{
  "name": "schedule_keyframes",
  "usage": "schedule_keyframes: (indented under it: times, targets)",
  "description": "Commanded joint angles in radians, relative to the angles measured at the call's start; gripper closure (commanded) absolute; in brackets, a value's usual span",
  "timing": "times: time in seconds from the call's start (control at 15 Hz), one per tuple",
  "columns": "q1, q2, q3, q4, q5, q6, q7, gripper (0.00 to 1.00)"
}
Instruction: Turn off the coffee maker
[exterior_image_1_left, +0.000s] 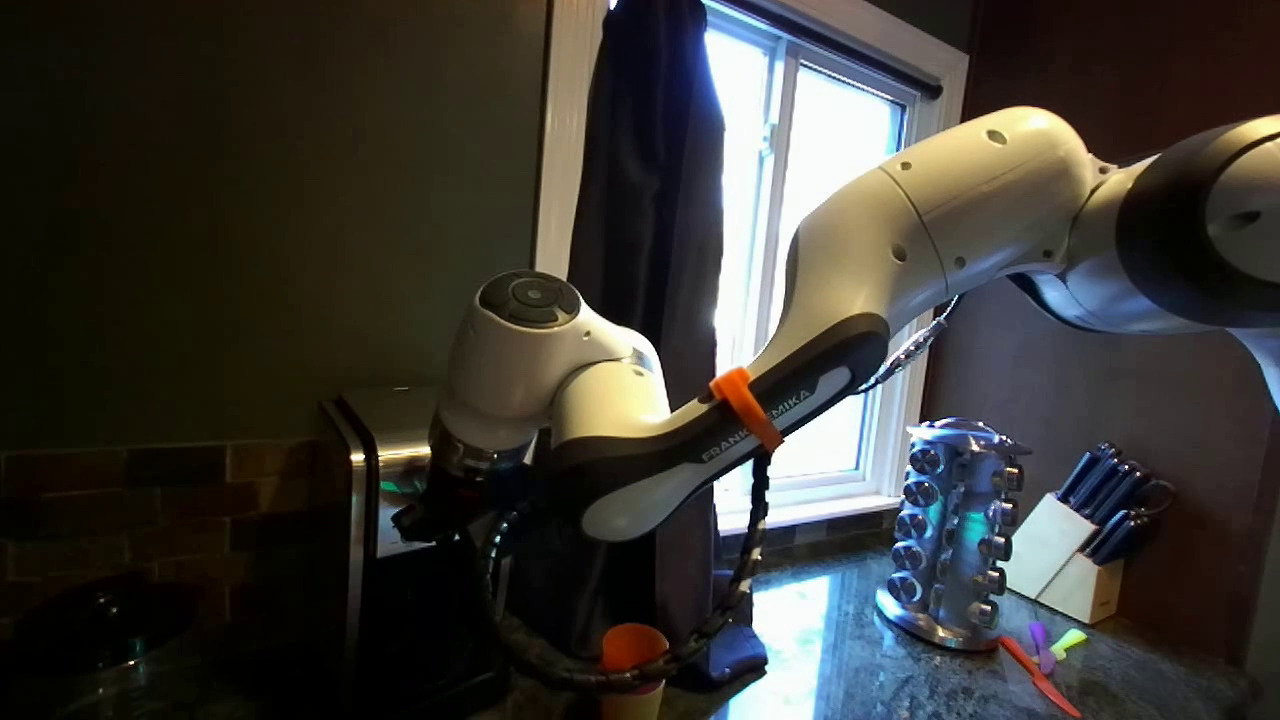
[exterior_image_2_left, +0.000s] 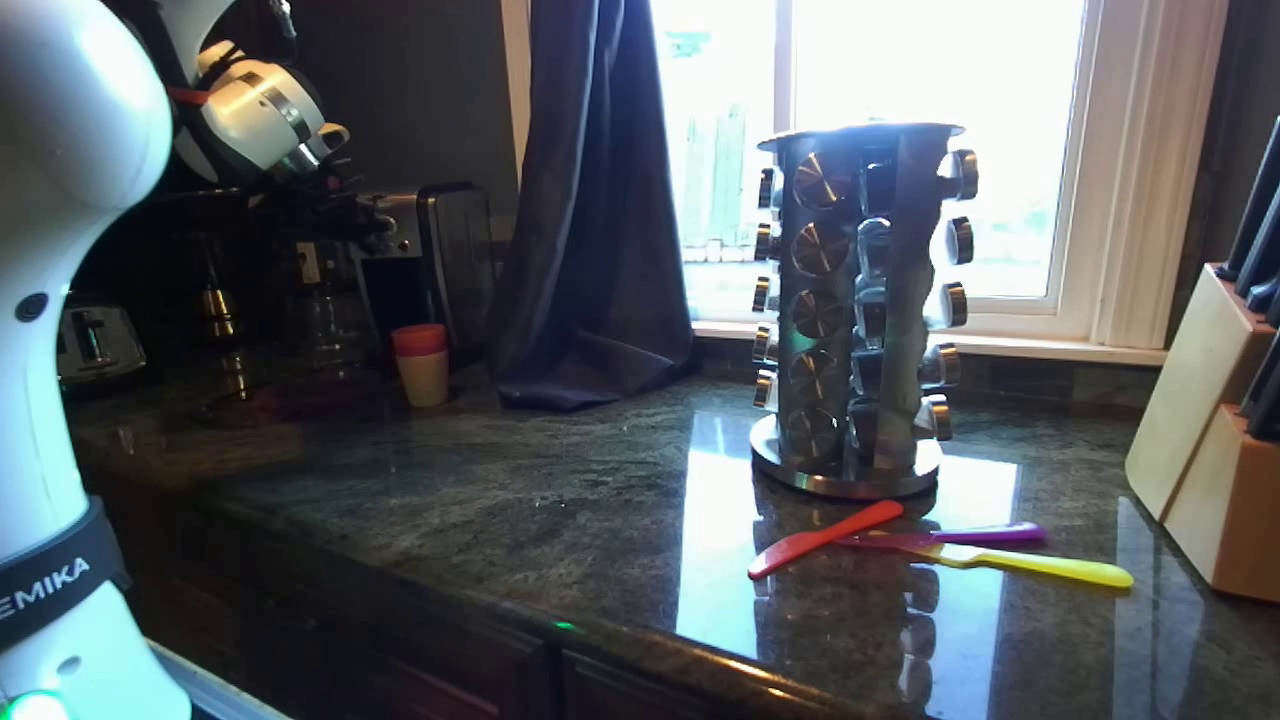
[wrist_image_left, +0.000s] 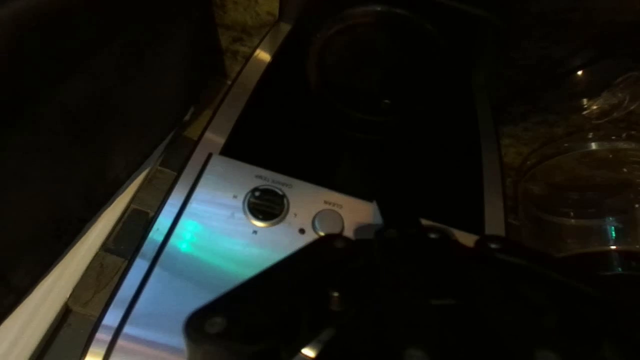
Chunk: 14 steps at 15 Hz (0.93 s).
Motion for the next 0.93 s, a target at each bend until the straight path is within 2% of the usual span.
schedule_keyframes:
  times: [0.0,0.6,0.87]
  targets:
    - [-0.015,0.02,-0.022,0.031,-0.068,0.011,0.029,1.0]
    - [-0.022,0.055,-0.02,0.078,-0.101,-0.011,0.003,1.0]
    - [-0.024,0.038,-0.004,0.05,-0.077,-0.02,-0.006,1.0]
